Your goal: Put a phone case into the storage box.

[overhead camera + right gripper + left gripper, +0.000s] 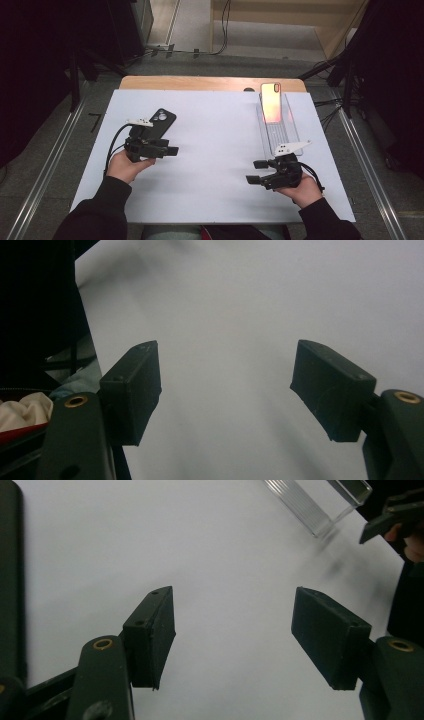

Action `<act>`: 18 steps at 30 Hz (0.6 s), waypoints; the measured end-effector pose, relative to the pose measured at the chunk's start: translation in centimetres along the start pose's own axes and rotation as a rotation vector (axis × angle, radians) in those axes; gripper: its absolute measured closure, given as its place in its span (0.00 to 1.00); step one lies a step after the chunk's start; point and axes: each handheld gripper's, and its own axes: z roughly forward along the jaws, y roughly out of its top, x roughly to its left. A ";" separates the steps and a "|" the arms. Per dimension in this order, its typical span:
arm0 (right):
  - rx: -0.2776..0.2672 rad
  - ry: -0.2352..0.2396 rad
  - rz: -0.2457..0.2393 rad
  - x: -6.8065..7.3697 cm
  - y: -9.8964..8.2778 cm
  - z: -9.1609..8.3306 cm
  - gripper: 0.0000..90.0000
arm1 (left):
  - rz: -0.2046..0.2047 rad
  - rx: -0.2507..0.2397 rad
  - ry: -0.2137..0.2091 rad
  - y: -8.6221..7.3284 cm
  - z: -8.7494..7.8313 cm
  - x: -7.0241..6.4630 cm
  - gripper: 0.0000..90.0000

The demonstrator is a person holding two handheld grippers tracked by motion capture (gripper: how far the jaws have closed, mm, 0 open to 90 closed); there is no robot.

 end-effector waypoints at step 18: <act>0.010 -0.027 -0.003 -0.3 -1.0 -1.3 0.29 | 0.075 0.032 -0.085 -3.5 -1.0 -3.1 0.34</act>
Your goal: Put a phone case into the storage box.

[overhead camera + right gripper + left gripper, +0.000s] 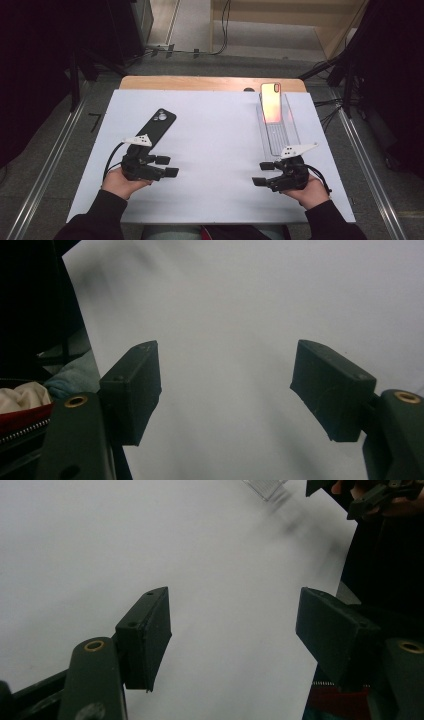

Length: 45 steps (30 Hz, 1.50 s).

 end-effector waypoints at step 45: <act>0.025 -0.006 0.019 -0.8 -0.5 0.0 0.29 | -0.125 -0.103 0.204 2.0 -2.6 6.2 0.30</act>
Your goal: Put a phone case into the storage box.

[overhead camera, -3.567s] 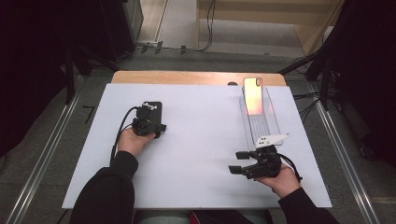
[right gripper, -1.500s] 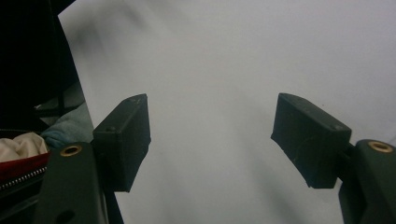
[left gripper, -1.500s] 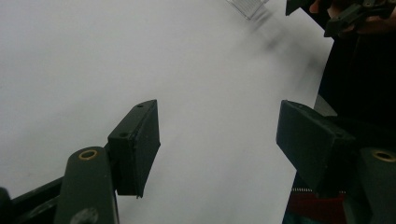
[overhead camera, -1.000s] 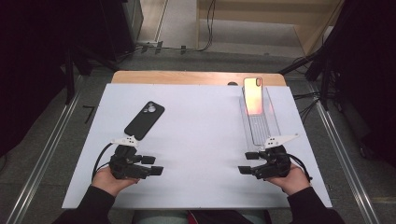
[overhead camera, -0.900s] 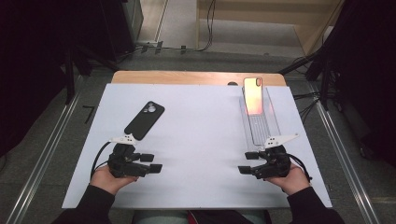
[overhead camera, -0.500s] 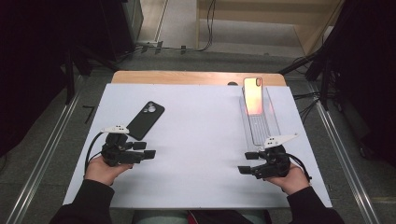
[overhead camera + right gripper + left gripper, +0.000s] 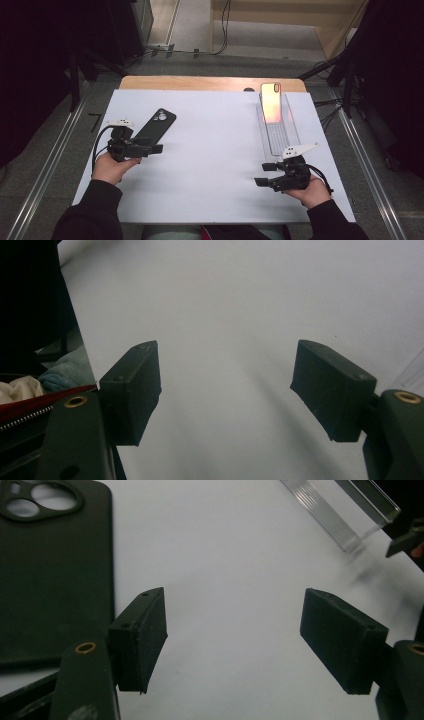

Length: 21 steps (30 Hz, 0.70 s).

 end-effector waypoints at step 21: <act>0.000 0.004 0.003 0.1 -0.3 -0.1 0.29 | 0.060 0.021 0.100 4.7 3.0 3.6 0.05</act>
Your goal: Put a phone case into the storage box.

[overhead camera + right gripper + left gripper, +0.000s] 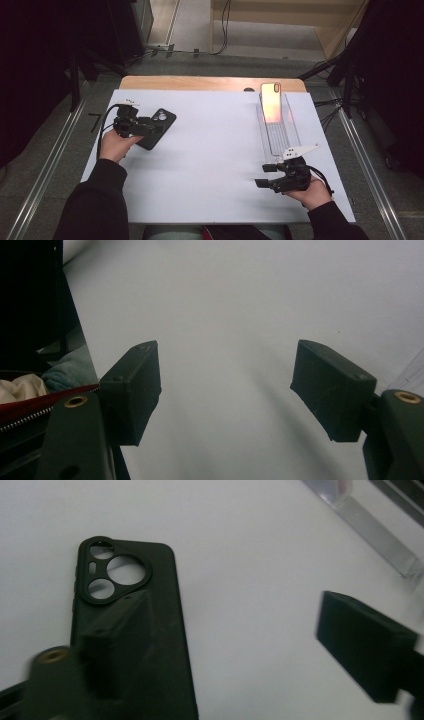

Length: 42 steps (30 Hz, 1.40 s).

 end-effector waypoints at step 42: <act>-0.005 -0.005 0.010 0.0 -0.2 -0.2 0.29 | 0.098 0.104 0.230 -1.0 5.2 2.7 0.14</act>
